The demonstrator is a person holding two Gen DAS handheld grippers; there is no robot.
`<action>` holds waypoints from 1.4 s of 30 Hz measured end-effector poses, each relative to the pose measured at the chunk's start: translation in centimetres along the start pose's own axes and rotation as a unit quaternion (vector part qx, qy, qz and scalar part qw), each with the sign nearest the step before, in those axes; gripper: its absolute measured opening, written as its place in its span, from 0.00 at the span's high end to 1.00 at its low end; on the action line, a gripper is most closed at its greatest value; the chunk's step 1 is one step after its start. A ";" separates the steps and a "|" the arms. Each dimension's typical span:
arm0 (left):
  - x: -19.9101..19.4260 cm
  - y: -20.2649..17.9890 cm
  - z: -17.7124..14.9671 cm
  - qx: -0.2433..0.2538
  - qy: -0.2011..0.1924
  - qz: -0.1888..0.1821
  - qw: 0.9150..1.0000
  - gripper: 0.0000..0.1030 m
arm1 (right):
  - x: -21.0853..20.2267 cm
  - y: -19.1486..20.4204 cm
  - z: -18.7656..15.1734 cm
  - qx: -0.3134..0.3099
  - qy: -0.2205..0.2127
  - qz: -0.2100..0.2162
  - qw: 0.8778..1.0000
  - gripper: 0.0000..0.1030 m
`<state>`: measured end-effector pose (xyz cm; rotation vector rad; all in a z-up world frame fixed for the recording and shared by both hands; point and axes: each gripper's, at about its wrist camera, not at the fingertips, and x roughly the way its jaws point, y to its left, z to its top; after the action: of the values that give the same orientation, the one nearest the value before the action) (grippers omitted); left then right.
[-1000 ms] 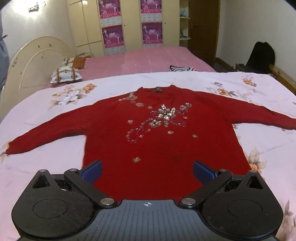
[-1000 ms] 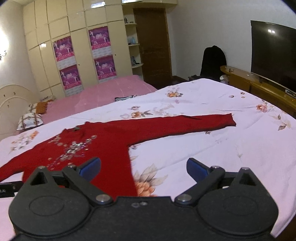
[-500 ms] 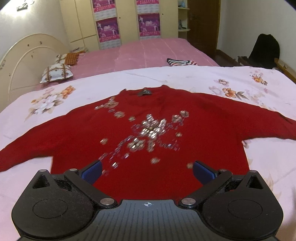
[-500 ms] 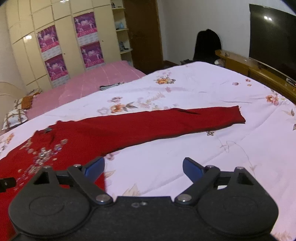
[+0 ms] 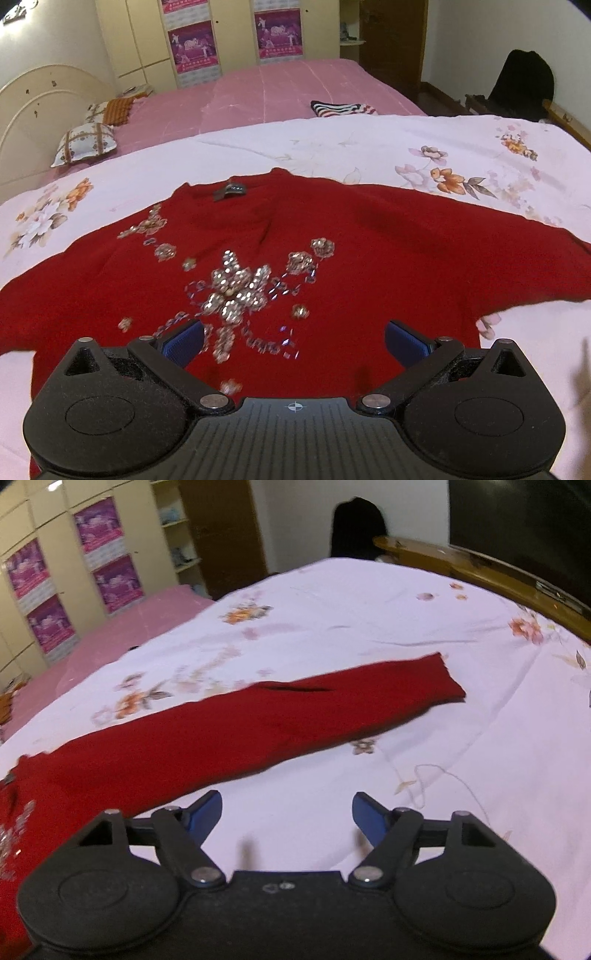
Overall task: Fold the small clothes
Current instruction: 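Lower the right tool to the sweater sleeve cuff and grasp it, then fold the gripped sleeve across the sweater body with the right tool, release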
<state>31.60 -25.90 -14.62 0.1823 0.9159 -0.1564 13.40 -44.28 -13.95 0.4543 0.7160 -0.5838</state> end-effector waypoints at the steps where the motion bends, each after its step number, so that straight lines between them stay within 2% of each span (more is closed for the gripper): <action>1: 0.3 -0.2 0.1 0.001 0.001 0.002 1.000 0.00 | 0.4 -0.3 0.2 0.006 0.000 -0.004 1.000 0.26; 14: 3.4 -0.7 1.1 0.015 0.014 0.025 0.999 0.00 | 5.4 -4.7 3.1 0.089 0.009 -0.029 0.996 0.26; 20: 4.0 0.0 1.1 0.016 0.018 0.034 0.999 0.00 | 6.5 -6.6 4.3 0.133 -0.009 -0.044 0.990 0.28; 22: 4.2 0.2 1.1 0.016 0.020 0.036 0.999 0.00 | 6.8 -6.9 4.7 0.136 -0.018 -0.056 0.989 0.34; 24: 4.5 0.3 1.1 0.016 0.021 0.035 0.999 0.00 | 7.1 -6.9 5.0 0.124 -0.028 -0.077 0.989 0.59; 26: 4.6 0.5 1.2 0.012 0.022 0.030 0.999 0.00 | 7.5 -7.0 5.4 0.116 -0.035 -0.081 0.989 0.69; 29: 4.8 1.1 1.2 -0.001 0.026 0.010 1.000 0.00 | 7.6 -6.7 5.7 0.098 -0.041 -0.080 0.991 0.93; 31: 4.8 1.7 1.3 -0.013 0.026 0.005 1.000 0.00 | 7.2 -6.1 5.8 0.084 -0.053 -0.076 0.992 0.93; 33: 4.6 2.5 1.4 -0.025 0.023 0.002 0.999 0.00 | 6.6 -5.0 5.9 0.061 -0.069 -0.063 0.994 0.93; 38: 3.6 5.3 1.9 -0.063 0.007 0.006 0.998 0.00 | 3.7 0.8 6.6 -0.015 -0.118 0.021 0.993 0.94; 42: 2.8 8.6 2.2 -0.095 0.001 0.018 0.995 0.00 | 0.8 9.0 5.3 -0.096 -0.129 0.127 0.979 0.94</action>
<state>36.76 -18.16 -14.77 0.0222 0.9233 -0.0348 22.10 -40.86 -9.33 0.2776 0.4520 -0.3203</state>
